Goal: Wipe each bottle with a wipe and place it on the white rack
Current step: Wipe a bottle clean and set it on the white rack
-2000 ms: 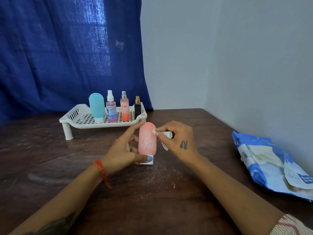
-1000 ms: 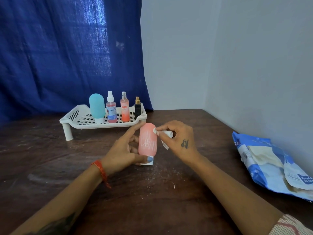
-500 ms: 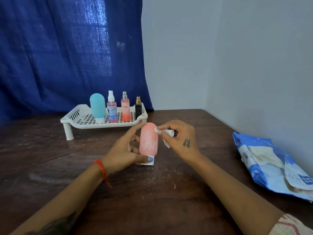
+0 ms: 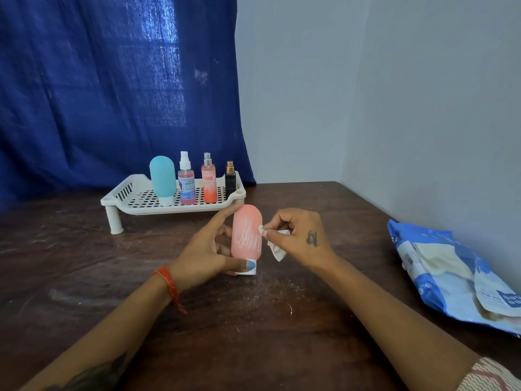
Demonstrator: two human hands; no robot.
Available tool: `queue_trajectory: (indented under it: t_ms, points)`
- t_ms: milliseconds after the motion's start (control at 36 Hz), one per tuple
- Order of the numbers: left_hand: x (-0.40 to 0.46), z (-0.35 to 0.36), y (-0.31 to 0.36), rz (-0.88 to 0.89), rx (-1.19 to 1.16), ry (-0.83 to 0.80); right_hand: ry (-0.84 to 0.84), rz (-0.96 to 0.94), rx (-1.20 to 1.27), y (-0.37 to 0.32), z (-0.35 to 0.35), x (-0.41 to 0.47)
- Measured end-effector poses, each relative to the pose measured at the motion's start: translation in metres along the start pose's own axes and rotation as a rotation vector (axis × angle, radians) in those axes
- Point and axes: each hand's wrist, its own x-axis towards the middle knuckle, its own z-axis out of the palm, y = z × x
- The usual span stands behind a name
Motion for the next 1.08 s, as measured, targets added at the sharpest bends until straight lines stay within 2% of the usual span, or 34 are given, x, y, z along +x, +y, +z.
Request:
queue_trajectory:
  t_ms: [278,417,667,889,1083]
  points:
    - [0.0019,-0.001,-0.0028,0.008,-0.01,0.007,0.058,-0.169,-0.006,-0.0039,0.0047,0.0]
    - [0.0019,-0.0003,-0.0027,0.002,0.005,0.007,0.001,-0.149,-0.007,-0.001,0.0032,-0.0004]
    - [0.0015,-0.0014,-0.0018,-0.01,0.008,0.003,0.099,-0.177,-0.078,-0.0018,0.0072,-0.001]
    - [0.0011,-0.0002,-0.0003,0.002,-0.002,0.004,-0.032,-0.179,-0.012,-0.0024,0.004,-0.0004]
    - [0.0001,-0.0014,-0.0007,0.003,-0.005,0.004,0.062,-0.179,-0.075,0.0017,0.0053,-0.0001]
